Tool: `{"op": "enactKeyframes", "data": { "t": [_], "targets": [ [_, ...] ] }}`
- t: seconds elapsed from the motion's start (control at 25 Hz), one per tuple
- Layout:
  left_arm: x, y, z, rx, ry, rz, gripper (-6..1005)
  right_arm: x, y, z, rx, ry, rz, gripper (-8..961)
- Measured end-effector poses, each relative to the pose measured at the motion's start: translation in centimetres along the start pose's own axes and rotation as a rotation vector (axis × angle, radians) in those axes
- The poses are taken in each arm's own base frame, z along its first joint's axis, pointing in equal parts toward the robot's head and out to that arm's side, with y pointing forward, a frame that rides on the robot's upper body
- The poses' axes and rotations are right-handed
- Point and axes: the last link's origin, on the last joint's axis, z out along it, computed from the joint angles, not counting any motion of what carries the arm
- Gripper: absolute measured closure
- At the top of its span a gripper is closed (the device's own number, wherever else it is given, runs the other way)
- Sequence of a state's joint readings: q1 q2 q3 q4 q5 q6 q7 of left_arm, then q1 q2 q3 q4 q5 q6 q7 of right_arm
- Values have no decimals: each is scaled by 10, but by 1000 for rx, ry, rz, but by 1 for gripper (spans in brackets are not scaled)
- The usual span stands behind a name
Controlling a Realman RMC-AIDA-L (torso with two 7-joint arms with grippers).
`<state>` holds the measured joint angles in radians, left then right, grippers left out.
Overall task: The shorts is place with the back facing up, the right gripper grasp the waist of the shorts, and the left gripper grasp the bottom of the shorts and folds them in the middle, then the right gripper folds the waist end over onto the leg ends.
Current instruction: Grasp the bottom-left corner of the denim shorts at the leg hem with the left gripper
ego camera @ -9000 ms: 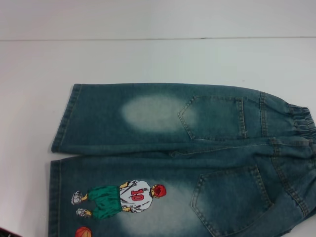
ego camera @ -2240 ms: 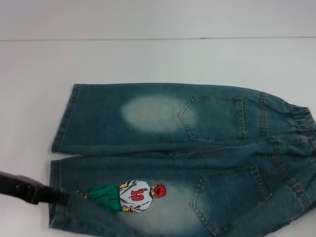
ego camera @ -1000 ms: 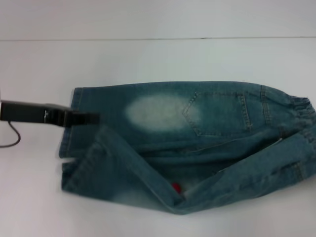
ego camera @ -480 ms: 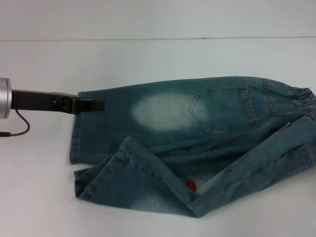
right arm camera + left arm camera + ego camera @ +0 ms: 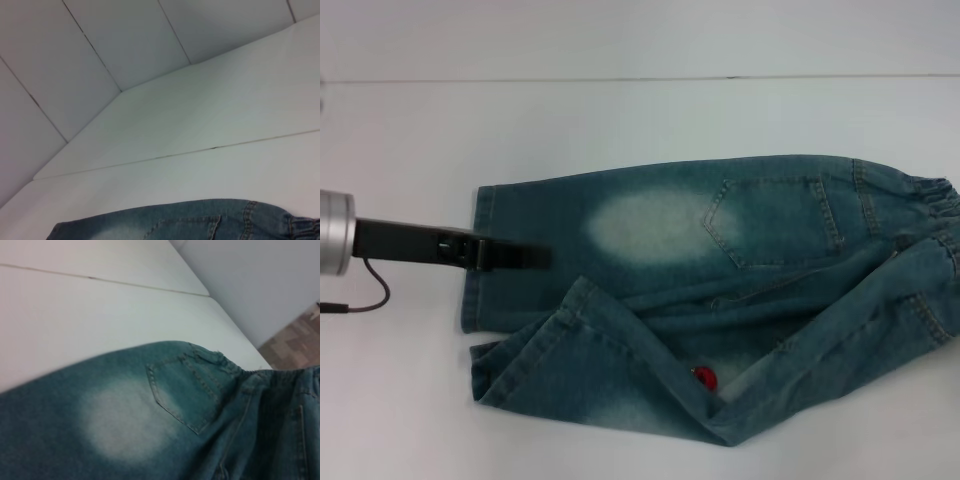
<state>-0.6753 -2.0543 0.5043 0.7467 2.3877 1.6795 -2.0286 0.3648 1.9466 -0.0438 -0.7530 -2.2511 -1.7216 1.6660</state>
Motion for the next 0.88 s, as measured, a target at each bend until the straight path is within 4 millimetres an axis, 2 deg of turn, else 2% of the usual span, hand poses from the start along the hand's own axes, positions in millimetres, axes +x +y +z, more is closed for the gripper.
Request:
{"op": "enactKeyframes", "data": {
  "t": [0.2,0.32,0.52,0.76,0.88],
  "targets": [
    [0,4,15,-1,-29,27,847,0,2,3,-9,1,-1,842],
    [5,4,25,11,-31,48,643,0,3,5,-17,7,-3,841],
    [14,1,39,63,-20,78,402,-1,4,8,-24,10,-8,840],
    [23,-3,48,116,-18,105,358,-2,4,9,-27,8,-2,839],
    [23,-4,47,124,-25,107,264,-1,5,9,-27,8,0,838]
  ]
}}
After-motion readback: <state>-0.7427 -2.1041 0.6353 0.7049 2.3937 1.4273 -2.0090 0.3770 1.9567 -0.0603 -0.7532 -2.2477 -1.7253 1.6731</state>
